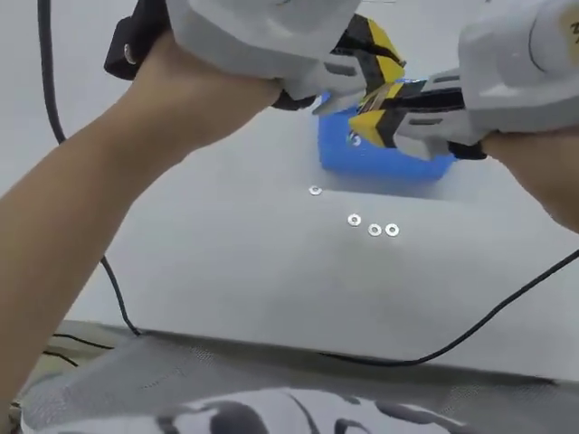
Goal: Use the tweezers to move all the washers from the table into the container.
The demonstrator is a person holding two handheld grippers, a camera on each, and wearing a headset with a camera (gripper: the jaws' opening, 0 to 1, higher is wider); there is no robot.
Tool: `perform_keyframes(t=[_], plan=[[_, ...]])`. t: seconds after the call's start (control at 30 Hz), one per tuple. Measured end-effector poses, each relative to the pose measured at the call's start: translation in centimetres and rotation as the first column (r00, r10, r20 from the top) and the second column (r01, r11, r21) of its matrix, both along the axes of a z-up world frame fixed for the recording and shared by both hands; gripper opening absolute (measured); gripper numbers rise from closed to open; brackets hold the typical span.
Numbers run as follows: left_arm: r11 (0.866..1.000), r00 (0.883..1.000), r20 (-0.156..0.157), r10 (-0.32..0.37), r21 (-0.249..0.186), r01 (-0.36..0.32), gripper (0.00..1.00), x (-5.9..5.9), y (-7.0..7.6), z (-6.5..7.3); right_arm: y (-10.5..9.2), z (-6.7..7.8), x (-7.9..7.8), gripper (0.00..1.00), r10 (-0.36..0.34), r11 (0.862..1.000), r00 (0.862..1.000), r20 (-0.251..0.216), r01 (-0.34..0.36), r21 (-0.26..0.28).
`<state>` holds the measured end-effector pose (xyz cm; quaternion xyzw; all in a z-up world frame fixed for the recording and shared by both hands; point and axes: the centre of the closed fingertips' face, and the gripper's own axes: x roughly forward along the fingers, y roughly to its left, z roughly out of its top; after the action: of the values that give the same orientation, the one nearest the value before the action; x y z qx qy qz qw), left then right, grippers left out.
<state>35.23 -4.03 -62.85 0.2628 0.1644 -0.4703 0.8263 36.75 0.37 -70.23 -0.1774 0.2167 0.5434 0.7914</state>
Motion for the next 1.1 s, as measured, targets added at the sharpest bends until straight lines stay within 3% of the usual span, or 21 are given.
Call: perform_keyframes(t=[0.17,0.23,0.3,0.4,0.47,0.6,0.73,0.9,1.1], plan=[[0.997,0.997,0.006,0.071,-0.014,-0.071,0.0,1.6,0.7,-0.9,0.5,-1.1,2.4,0.05,-0.032,0.999,0.999,0.042,0.033,-0.017],[0.995,0.995,0.003,0.098,-0.024,-0.097,0.0,2.1,1.0,-1.3,1.1,-1.4,2.3,0.04,-0.041,0.999,0.998,0.046,0.042,-0.02],[0.991,0.991,-0.01,0.133,-0.029,-0.133,0.0,2.6,1.3,-2.2,1.0,-2.1,2.9,0.04,-0.058,0.998,0.997,0.044,0.059,-0.023],[0.975,0.976,-0.043,0.214,-0.053,-0.216,0.0,3.5,1.7,-3.5,0.7,-3.0,3.7,0.04,-0.1,0.995,0.994,0.04,0.1,-0.018],[0.97,0.971,-0.041,0.236,-0.05,-0.238,0.0,3.8,1.8,-4.0,0.7,-3.7,3.9,0.04,-0.123,0.992,0.992,0.028,0.123,-0.012],[0.956,0.957,-0.068,0.283,-0.063,-0.288,0.0,4.3,1.9,-5.0,1.0,-5.1,4.3,0.03,-0.152,0.988,0.988,-0.034,0.153,0.027],[0.95,0.951,-0.073,0.301,-0.058,-0.306,0.0,4.8,2.0,-5.9,1.1,-5.8,4.7,0.03,-0.169,0.985,0.985,-0.037,0.17,0.018],[0.931,0.93,-0.101,0.354,-0.06,-0.361,0.0,5.3,2.5,-6.7,1.3,-6.4,5.3,0.03,-0.183,0.983,0.981,-0.058,0.184,0.014],[0.929,0.928,-0.101,0.359,-0.055,-0.366,0.0,5.4,2.6,-6.9,1.1,-6.7,5.3,0.03,-0.189,0.981,0.98,-0.068,0.191,0.017]])
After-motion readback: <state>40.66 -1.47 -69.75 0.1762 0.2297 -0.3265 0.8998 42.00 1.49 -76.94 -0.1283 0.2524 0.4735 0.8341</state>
